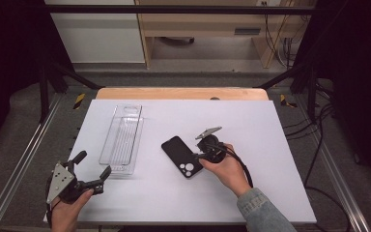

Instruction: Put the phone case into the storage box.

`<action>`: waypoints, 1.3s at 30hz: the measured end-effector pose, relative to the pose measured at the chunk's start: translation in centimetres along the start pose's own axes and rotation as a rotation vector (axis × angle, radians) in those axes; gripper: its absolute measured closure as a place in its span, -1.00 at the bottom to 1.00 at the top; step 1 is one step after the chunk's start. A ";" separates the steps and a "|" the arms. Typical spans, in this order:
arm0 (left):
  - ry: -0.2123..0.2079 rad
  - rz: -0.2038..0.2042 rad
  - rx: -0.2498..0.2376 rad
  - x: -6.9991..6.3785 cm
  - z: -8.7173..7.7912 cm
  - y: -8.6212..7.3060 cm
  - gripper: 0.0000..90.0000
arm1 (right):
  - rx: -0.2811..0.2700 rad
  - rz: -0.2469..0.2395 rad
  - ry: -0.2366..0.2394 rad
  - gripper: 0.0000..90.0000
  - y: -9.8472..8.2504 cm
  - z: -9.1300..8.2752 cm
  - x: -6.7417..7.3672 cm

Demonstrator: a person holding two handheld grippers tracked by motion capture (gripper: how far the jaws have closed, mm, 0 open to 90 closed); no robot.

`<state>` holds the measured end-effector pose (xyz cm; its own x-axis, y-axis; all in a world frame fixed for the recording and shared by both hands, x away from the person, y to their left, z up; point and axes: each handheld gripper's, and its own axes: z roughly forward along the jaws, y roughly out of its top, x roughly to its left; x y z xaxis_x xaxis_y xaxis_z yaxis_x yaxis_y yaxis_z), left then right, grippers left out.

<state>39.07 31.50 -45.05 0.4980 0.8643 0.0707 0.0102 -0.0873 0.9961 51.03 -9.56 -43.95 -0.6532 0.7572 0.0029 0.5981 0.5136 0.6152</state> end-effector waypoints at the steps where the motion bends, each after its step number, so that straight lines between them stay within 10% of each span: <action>1: 0.000 0.001 0.000 0.0 0.0 0.0 -0.98 | 0.001 0.006 0.004 0.28 0.0 0.0 0.0; 39: -0.005 0.014 0.012 -0.1 0.1 0.0 -0.98 | 0.069 0.071 0.039 0.61 -1.0 1.5 -0.3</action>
<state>39.12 31.31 -45.10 0.5026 0.8604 0.0848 0.0133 -0.1057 0.9943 51.32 -9.66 -45.76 -0.6247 0.7772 0.0758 0.6732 0.4868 0.5567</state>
